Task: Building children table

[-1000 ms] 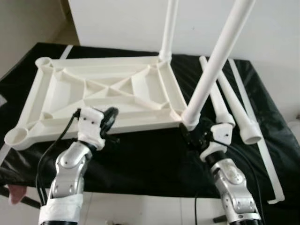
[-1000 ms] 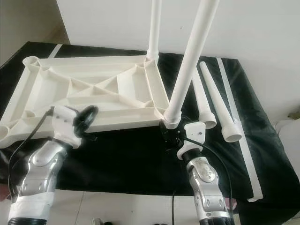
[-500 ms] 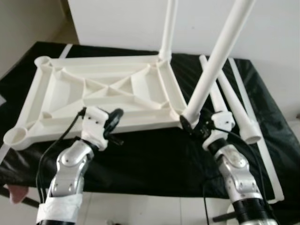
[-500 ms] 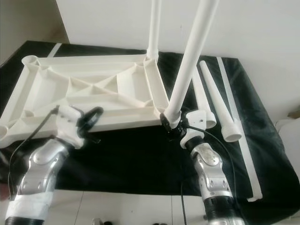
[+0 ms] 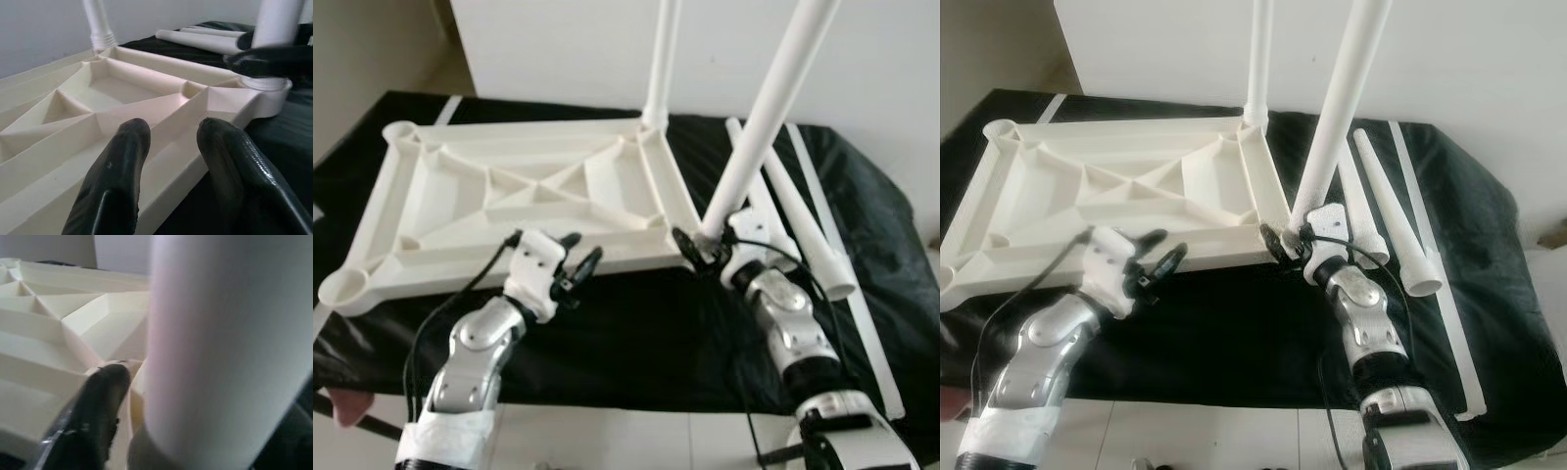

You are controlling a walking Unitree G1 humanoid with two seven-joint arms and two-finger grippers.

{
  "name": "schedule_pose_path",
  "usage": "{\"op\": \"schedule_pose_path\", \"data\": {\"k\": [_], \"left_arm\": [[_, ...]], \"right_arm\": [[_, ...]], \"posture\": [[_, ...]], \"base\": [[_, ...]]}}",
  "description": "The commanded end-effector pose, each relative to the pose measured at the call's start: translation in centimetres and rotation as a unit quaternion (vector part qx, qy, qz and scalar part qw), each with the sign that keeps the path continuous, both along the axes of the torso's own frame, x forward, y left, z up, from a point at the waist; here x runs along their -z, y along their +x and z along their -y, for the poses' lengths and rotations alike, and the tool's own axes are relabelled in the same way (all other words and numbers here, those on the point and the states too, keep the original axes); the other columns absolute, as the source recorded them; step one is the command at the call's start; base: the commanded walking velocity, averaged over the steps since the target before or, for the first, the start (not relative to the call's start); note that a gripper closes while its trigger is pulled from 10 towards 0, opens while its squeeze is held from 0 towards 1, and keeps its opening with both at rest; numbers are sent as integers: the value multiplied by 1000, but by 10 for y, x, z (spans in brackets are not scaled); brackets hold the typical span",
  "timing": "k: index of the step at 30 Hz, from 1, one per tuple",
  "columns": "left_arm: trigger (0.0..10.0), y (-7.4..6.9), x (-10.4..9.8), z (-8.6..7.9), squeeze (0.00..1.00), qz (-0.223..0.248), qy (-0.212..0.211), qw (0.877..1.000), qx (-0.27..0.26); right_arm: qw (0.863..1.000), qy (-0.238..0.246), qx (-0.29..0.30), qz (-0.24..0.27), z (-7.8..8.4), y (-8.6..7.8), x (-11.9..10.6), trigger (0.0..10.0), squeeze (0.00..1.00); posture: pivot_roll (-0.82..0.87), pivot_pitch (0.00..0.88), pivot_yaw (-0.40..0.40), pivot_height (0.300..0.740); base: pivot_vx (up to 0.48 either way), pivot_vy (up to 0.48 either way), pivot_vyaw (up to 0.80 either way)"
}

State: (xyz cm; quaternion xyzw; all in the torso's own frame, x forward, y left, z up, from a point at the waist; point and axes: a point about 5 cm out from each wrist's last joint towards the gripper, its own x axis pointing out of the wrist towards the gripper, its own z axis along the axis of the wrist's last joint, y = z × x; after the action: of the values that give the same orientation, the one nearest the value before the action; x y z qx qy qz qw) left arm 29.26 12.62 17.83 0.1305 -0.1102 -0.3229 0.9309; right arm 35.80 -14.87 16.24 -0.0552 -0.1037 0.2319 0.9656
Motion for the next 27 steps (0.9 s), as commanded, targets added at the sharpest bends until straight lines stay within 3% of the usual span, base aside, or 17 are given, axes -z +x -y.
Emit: {"op": "schedule_pose_path", "data": {"k": [1, 4, 6, 10, 13, 17, 18, 19, 20, 21, 23, 27], "left_arm": [[10000, -6, 6, 7, 0, -14, 33, 998, 55], [10000, -5, 9, 4, 0, -13, 51, 998, 43], [10000, 3, 11, -8, 0, -12, 63, 998, -7], [10000, 6, 11, -15, 0, -15, 60, 998, -26], [10000, 12, 9, -25, 0, -15, 61, 997, -50], [10000, 17, 8, -31, 0, -13, 73, 995, -60], [10000, 20, 8, -33, 0, -13, 76, 995, -62], [10000, 23, 7, -34, 0, -11, 80, 995, -62], [10000, 23, 7, -34, 0, -11, 80, 995, -62], [10000, 26, 6, -35, 0, -10, 83, 995, -62], [10000, 32, 4, -34, 0, -10, 85, 995, -51], [10000, 34, 3, -31, 0, -10, 89, 995, -34]], "right_arm": [[1000, 0, 1, -15, -3, -2, 10, 0, 0], [999, 14, 23, -30, -2, -3, 16, 0, 0], [996, 31, 73, -50, -4, -7, 27, 0, 0], [992, 43, 105, -55, -5, -9, 31, 0, 0], [981, 39, 183, -49, -7, -11, 34, 0, 0], [975, 57, 207, -50, -13, -12, 33, 0, 0], [973, 73, 213, -55, -15, -12, 33, 7255, 0], [970, 75, 225, -47, -17, -13, 32, 10000, 0], [970, 75, 225, -47, -17, -13, 32, 10000, 0], [964, 90, 245, -42, -18, -14, 31, 10000, 1000], [956, 104, 271, -39, -19, -15, 32, 10000, 1000], [954, 124, 270, -29, -22, -19, 29, 10000, 1000]], "posture": [[-17, 135, -39, 740], [-11, 142, -43, 740], [-9, 149, -43, 740], [-7, 150, -42, 740], [-10, 152, -37, 740], [-15, 154, -35, 740], [-18, 154, -32, 740], [-18, 155, -30, 740], [-18, 155, -30, 740], [-21, 154, -24, 740], [-20, 152, -18, 740], [-22, 152, -8, 740]], "base": [[0, 0, 0], [0, 0, 0], [0, 0, 0], [0, 0, 0], [0, 0, 0], [0, 0, 0], [0, 0, 0], [0, 0, 0], [0, 0, 0], [0, 0, 0], [0, 0, 0], [0, 0, 0]]}}
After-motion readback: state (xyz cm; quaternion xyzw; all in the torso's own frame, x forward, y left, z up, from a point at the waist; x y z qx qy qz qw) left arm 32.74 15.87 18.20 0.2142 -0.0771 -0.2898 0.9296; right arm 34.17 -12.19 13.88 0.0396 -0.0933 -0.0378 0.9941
